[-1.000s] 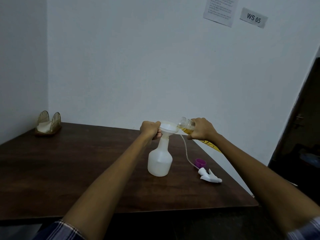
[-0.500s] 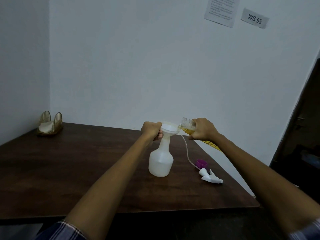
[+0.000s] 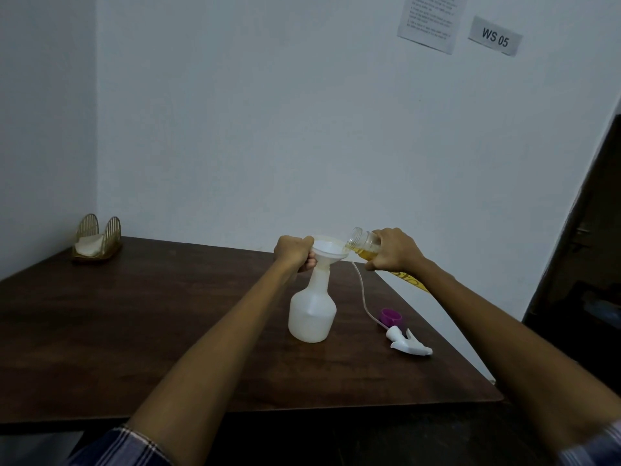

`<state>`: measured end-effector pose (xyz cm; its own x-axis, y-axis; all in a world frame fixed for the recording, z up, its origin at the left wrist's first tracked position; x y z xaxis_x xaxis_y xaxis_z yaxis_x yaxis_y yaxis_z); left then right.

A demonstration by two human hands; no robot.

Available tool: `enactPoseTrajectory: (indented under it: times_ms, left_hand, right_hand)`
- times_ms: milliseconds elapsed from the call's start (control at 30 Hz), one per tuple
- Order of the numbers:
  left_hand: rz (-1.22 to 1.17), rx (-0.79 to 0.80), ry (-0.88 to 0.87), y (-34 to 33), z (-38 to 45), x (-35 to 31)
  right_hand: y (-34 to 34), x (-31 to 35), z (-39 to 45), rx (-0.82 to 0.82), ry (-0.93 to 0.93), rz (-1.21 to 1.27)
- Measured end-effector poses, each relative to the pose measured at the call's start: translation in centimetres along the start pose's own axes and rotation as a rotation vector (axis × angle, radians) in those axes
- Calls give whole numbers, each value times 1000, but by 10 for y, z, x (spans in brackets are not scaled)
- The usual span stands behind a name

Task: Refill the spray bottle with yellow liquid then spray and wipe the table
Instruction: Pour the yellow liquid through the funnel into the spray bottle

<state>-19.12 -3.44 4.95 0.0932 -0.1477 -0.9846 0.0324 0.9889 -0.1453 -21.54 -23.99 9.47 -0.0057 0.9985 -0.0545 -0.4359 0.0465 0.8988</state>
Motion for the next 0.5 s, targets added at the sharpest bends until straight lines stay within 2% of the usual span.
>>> enactPoseTrajectory:
  times_ms: [500]
  left_hand:
    - [6,-11,3,-1,-2,-2]
  right_hand:
    - [-1,0,1,6,-14,-13]
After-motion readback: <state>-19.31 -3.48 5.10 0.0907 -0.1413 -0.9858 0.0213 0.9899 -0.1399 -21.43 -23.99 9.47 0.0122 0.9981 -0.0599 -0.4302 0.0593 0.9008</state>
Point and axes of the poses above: each hand's wrist, its own z-axis towards the middle knuckle, its own y-axis out of the back of the hand, x = y × z, the point moved 2 cm from there along z, towards the middle knuckle, and after that the axes turned 1 degree about -z, right-handed, at the moved point
